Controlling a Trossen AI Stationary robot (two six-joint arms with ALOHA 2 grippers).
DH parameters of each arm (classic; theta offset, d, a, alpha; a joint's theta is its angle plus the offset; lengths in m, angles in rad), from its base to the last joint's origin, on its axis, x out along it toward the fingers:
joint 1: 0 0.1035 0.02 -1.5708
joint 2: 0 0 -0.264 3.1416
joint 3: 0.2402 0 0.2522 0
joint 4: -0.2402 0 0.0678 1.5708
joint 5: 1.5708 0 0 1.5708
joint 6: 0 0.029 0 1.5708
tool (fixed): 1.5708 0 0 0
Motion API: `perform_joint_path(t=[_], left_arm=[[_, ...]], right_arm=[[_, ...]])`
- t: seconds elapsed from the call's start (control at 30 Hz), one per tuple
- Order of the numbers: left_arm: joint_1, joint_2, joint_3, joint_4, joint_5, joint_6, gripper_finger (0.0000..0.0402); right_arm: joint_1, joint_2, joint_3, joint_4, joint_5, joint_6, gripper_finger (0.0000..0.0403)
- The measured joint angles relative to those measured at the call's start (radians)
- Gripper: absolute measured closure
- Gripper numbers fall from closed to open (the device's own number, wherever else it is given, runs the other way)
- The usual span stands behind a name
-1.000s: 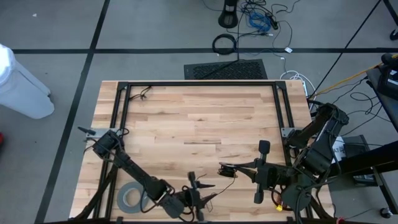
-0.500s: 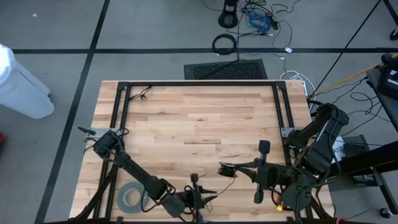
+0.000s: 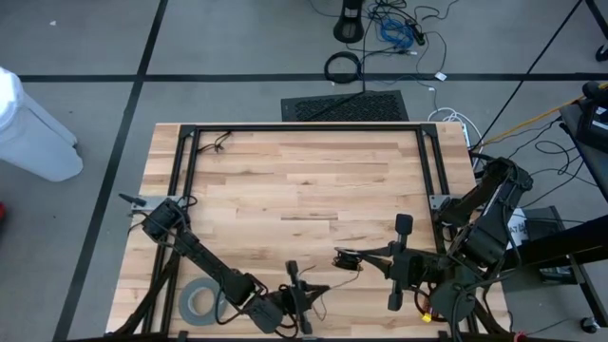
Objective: Coil cords
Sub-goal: Coil the black wire onto the spool
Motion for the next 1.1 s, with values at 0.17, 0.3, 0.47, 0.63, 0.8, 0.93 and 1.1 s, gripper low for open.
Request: perform_joint_path(t=[0.17, 0.3, 0.47, 0.63, 0.8, 0.93, 1.1], left_arm=[[-0.006, -0.012, 0.0, -0.109, -0.132, 0.026, 0.0398], [-0.006, -0.075, 0.0, -0.304, -0.19, -0.068, 0.04], [-0.006, -0.181, 0.0, -0.61, -0.214, -0.238, 0.04], [-0.018, -0.285, 0.0, -0.816, -0.25, -0.368, 0.0401], [-0.034, -0.388, 0.0, -0.908, -0.266, -0.486, 0.0401], [-0.031, -0.461, 0.0, -0.894, -0.256, -0.525, 0.0401], [-0.033, -0.508, 0.0, -0.855, -0.247, -0.517, 0.0401]], right_arm=[[0.0, 0.0, 0.0, -0.001, -0.006, 0.005, 0.0403], [0.0, 0.0, 0.0, 0.005, -0.052, 0.007, 0.0403], [0.0, 0.001, 0.0, 0.011, -0.109, 0.007, 0.0403], [0.0, 0.001, 0.0, 0.007, -0.137, 0.017, 0.0403], [-0.001, 0.005, 0.0, -0.051, -0.135, 0.063, 0.0403], [-0.019, 0.016, 0.0, -0.081, -0.133, 0.089, 0.0403], [-0.05, 0.039, 0.0, -0.08, -0.133, 0.082, 0.0403]])
